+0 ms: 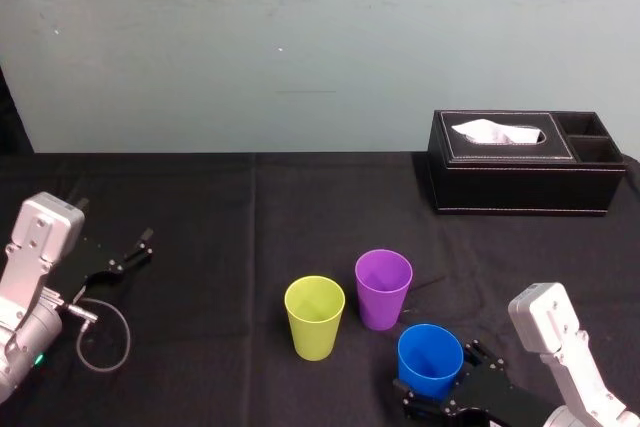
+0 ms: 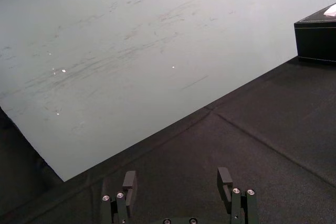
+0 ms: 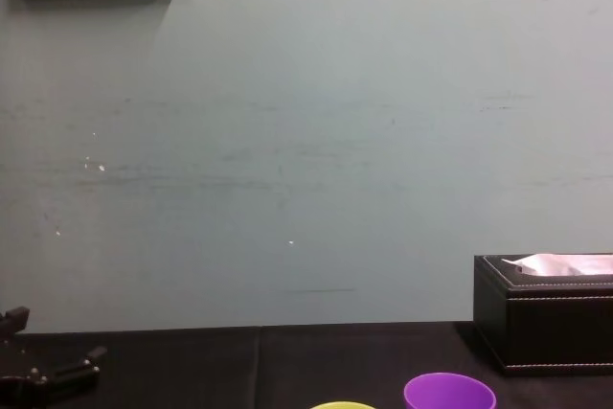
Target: Stack the three plastic cups sequentially using one hand.
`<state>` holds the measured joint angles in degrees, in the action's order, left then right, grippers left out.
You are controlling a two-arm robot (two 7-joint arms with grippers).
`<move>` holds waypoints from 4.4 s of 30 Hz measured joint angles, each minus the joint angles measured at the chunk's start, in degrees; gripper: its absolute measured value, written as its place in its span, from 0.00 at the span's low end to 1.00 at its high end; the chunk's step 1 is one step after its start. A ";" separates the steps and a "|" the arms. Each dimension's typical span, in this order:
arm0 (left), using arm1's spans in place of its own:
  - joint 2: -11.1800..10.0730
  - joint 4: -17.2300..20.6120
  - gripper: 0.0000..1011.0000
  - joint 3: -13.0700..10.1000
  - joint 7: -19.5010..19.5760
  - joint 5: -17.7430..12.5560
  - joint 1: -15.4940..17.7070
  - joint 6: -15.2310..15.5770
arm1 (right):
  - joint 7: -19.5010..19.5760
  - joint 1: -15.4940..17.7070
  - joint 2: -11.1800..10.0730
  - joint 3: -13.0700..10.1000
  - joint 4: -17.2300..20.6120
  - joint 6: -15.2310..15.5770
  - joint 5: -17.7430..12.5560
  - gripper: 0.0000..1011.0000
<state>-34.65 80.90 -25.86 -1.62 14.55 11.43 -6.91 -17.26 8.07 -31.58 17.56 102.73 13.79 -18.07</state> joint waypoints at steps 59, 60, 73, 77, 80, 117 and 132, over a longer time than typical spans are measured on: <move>0.00 0.00 0.99 0.00 0.00 0.00 0.00 0.00 | -8.12 -20.26 2.17 6.26 0.88 11.94 1.03 0.70; 0.00 0.00 0.99 0.00 0.00 0.00 0.00 0.00 | -8.14 -21.61 2.92 7.10 -0.04 12.41 1.02 0.70; 0.00 0.00 0.99 0.00 0.00 0.00 0.00 0.00 | -7.64 -26.75 6.28 11.17 -4.88 13.23 1.82 0.70; 0.00 0.00 0.99 0.00 0.00 0.00 0.00 0.00 | -7.63 -27.30 6.72 11.81 -5.95 12.78 1.95 0.70; 0.00 0.00 0.99 0.00 0.00 0.00 0.00 0.00 | -7.67 -27.60 6.94 12.10 -6.66 12.43 1.98 0.70; 0.00 0.00 0.99 0.00 0.00 0.00 0.00 0.00 | -8.77 -29.45 7.96 14.80 -11.26 10.82 2.56 0.70; 0.00 0.00 0.99 0.00 0.00 0.00 0.00 0.00 | -8.62 -28.92 8.22 14.74 -11.56 10.47 3.27 0.70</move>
<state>-34.64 80.90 -25.86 -1.62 14.55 11.43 -6.91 -25.88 -20.85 -23.36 32.30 91.17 24.26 -14.80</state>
